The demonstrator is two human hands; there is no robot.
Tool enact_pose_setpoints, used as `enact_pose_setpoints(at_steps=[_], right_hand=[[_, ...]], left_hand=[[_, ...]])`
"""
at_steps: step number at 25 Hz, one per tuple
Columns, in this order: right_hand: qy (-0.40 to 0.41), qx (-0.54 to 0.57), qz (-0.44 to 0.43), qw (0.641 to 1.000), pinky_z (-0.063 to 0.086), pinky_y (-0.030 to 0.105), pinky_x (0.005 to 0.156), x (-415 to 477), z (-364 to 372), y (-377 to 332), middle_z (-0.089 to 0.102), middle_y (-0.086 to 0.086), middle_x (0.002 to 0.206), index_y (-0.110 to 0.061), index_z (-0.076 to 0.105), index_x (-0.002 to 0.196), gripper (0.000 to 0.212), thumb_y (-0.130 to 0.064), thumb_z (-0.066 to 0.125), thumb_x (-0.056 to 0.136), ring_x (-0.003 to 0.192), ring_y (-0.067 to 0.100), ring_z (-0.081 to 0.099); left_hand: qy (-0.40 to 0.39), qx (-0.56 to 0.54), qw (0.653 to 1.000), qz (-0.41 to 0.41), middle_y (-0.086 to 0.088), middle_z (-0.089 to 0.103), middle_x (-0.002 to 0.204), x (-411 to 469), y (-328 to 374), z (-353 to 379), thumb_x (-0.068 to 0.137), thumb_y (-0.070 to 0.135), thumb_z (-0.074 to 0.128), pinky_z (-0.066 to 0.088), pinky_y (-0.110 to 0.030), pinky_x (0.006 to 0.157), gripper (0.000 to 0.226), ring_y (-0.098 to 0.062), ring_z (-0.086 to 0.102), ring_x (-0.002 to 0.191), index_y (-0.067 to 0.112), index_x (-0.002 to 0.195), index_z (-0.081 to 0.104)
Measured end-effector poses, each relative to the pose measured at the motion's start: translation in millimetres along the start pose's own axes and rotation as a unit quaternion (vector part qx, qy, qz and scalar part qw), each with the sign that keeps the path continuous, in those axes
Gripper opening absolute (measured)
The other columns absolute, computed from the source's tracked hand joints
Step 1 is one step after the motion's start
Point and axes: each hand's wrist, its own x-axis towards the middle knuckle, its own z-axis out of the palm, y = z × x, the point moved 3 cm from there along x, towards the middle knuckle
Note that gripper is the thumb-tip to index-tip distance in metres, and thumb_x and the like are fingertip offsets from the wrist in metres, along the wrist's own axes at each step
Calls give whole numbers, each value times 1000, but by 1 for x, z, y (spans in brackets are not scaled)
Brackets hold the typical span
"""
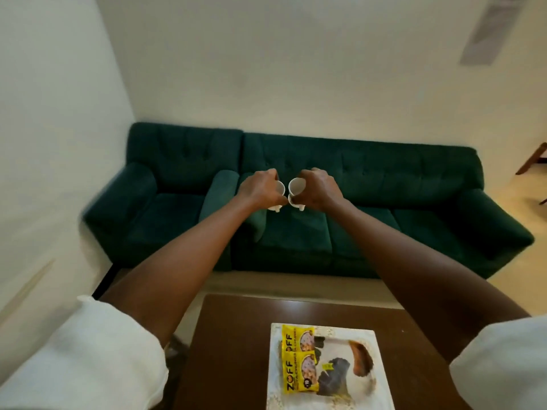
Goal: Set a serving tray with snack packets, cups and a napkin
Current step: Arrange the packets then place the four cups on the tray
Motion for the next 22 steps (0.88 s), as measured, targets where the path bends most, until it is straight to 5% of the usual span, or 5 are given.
enact_pose_setpoints(at_steps=[8,11,17,22], right_hand=[[-6,8,67,998,53,35,86,-23,-14,181,69,13,121,-17,70,122,65,-44,90,67,110,32,68],[-57,32,97,993,56,40,86,-50,48,232,67,13,120,-14,69,120,63,-39,92,68,107,31,68],[-178,62,149,971,53,38,83,-124,207,308,69,18,122,-10,67,126,62,-32,91,74,108,37,68],[-236,71,184,952,53,41,86,-194,344,343,61,15,133,-14,60,136,69,-33,87,75,111,42,66]], left_hand=[[-19,-22,999,28,-6,70,109,27,145,120,68,54,76,55,-38,74,62,-29,69,94,16,116,61],[-71,-26,997,11,-2,65,107,10,148,208,75,44,81,48,-35,71,54,-24,67,96,18,117,59],[-228,-24,971,-65,-9,69,116,-37,111,376,75,36,86,57,-38,85,57,-28,68,105,13,121,60],[-277,-15,955,-107,-11,65,123,-109,55,511,72,32,84,55,-39,86,61,-34,65,115,13,124,57]])
